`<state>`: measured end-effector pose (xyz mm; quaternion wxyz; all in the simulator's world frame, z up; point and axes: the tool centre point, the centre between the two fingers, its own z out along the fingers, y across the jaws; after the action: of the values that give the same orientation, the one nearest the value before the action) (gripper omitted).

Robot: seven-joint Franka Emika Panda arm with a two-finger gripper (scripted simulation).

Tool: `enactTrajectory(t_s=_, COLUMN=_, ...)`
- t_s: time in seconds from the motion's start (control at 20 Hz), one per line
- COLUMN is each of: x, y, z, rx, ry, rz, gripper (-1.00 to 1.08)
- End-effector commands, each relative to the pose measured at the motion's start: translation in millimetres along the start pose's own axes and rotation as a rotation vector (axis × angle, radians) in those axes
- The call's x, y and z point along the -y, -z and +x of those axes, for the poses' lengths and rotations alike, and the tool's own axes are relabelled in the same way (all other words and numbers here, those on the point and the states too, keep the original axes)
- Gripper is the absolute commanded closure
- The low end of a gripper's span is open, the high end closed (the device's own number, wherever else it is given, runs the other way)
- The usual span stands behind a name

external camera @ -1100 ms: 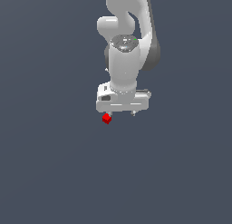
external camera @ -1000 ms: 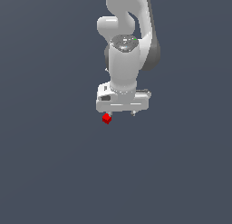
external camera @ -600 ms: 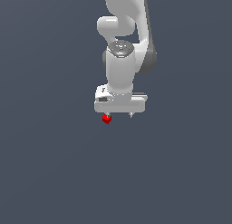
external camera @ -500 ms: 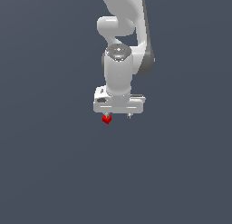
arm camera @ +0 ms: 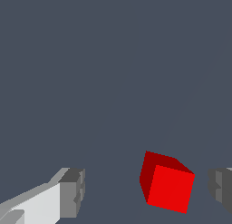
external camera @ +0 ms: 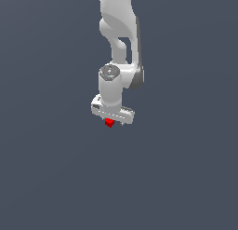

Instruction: Lift up the red cube by 0.2 meters.

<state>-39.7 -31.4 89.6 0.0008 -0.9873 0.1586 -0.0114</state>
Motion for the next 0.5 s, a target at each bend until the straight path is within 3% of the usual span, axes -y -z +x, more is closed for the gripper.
enactTrajectory(t_s=0.0, x=-12.3, y=-20.2, z=-9.5, rx=0.005, ry=-0.073, rz=-0.004, gripper=-0.92)
enactTrajectory(t_s=0.45, x=-34.4, y=-63.5, z=-32.7, rx=0.019, ry=-0.225, rz=-0.01, gripper=-0.92)
